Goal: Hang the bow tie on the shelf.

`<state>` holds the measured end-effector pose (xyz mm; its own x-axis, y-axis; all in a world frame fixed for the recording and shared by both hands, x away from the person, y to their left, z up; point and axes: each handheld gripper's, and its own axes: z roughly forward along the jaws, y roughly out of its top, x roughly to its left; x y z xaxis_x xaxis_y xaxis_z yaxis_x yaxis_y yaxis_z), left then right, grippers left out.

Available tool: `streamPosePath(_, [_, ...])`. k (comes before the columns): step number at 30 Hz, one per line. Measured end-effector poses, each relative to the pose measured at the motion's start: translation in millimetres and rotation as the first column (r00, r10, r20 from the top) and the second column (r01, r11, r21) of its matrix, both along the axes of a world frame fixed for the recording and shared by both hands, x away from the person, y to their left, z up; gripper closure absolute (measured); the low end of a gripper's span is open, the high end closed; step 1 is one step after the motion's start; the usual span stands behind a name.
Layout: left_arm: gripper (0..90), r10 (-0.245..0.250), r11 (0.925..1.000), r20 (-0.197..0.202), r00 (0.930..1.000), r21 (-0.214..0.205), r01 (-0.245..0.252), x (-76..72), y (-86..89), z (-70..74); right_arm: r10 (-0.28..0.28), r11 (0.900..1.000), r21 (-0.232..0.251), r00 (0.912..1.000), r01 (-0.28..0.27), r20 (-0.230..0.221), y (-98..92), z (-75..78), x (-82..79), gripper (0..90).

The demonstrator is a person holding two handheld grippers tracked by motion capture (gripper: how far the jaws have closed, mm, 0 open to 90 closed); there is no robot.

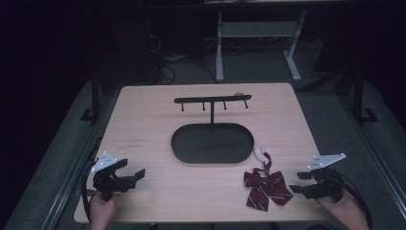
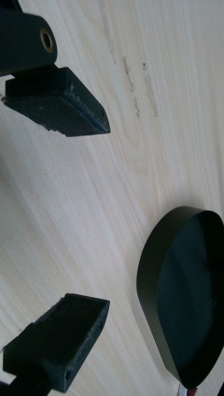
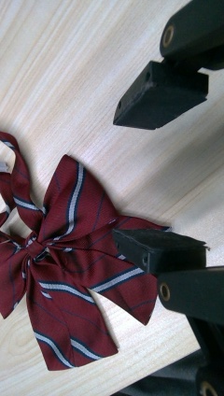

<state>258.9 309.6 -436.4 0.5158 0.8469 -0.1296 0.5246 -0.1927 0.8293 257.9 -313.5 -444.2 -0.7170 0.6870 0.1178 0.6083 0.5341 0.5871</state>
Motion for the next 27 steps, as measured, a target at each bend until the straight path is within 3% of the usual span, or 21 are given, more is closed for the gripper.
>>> streamPosePath(8, [13.0, -0.002, 1.0000, -0.019, 0.9998, -0.005, 0.002, 1.4, 0.3, -3.0, 0.019, 0.9998, 0.009, 0.9996, -0.019, 0.022, 0.6, 2.7, 1.5, 37.6])
streamPosePath(14, [13.1, -0.017, 0.9998, -0.006, 0.9998, 0.006, 0.017, 0.8, -0.3, -2.5, 0.049, 0.9988, -0.006, 0.9981, -0.049, 0.038, 11.0, 14.3, 3.0, 37.5])
streamPosePath(18, [13.1, -0.010, 0.9999, -0.012, 0.9999, -0.009, 0.010, 1.3, -0.6, -4.0, 0.040, 0.9990, 0.020, 0.9992, -0.040, 0.008, 14.0, 17.5, 6.5, 36.1])
streamPosePath(21, [13.0, -0.010, 0.9999, -0.013, 0.9999, -0.004, 0.010, 0.7, -0.3, -4.2, 0.050, 0.9987, 0.012, 0.9988, -0.050, 0.000, 18.5, 18.7, 10.2, 36.1])
streamPosePath(27, [13.1, -0.015, 0.9999, -0.011, 0.9998, 0.003, 0.015, 0.5, -1.5, -3.9, 0.093, 0.9956, -0.013, 0.9950, -0.093, 0.034, 32.5, 31.1, 14.5, 37.1])
